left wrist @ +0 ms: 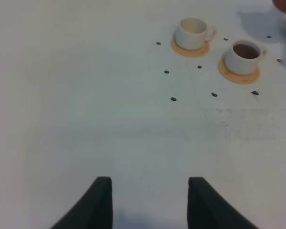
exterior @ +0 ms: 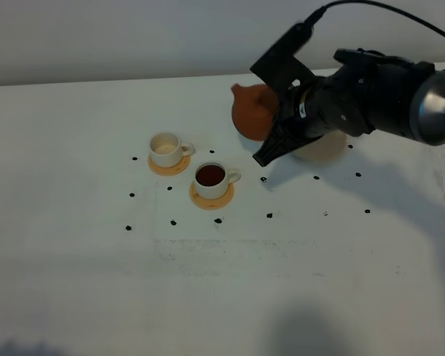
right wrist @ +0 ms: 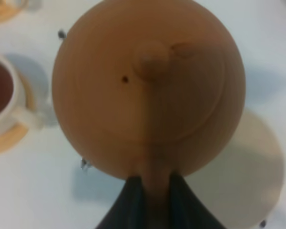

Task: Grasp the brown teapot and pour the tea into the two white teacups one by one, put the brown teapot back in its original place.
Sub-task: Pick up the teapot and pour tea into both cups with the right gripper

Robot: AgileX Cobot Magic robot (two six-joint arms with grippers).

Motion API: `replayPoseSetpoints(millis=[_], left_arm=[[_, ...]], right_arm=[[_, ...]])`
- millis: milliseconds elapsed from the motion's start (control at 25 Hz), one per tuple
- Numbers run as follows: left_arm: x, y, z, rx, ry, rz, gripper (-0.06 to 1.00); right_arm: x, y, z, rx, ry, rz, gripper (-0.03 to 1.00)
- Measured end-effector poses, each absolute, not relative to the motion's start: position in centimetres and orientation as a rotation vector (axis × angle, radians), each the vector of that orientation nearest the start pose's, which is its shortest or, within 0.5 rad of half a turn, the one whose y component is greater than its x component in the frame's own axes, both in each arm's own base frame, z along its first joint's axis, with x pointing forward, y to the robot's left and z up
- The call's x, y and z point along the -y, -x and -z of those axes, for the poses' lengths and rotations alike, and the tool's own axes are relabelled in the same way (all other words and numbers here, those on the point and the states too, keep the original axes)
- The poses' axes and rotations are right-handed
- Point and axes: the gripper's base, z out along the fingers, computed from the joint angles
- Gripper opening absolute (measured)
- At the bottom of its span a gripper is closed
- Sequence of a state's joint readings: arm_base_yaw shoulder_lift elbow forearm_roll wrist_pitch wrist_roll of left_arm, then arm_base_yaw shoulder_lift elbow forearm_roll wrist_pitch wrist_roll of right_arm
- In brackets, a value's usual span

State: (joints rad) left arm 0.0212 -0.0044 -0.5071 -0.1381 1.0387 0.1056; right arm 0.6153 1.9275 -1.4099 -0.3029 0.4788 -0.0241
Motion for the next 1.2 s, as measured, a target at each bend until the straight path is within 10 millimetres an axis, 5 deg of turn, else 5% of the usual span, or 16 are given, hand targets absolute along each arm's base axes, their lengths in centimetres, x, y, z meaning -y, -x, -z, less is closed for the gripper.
replayPoseSetpoints(millis=[480, 1200], left_arm=[[1.1, 0.6, -28.2, -2.001, -0.091, 0.082, 0.43], [1.1, 0.6, -28.2, -2.002, -0.091, 0.083, 0.43]], right_arm=[[-25.2, -37.7, -21.3, -2.149, 1.127, 0.096, 0.09], [-28.2, -37.5, -19.3, -1.882, 1.436, 0.252, 0.09]])
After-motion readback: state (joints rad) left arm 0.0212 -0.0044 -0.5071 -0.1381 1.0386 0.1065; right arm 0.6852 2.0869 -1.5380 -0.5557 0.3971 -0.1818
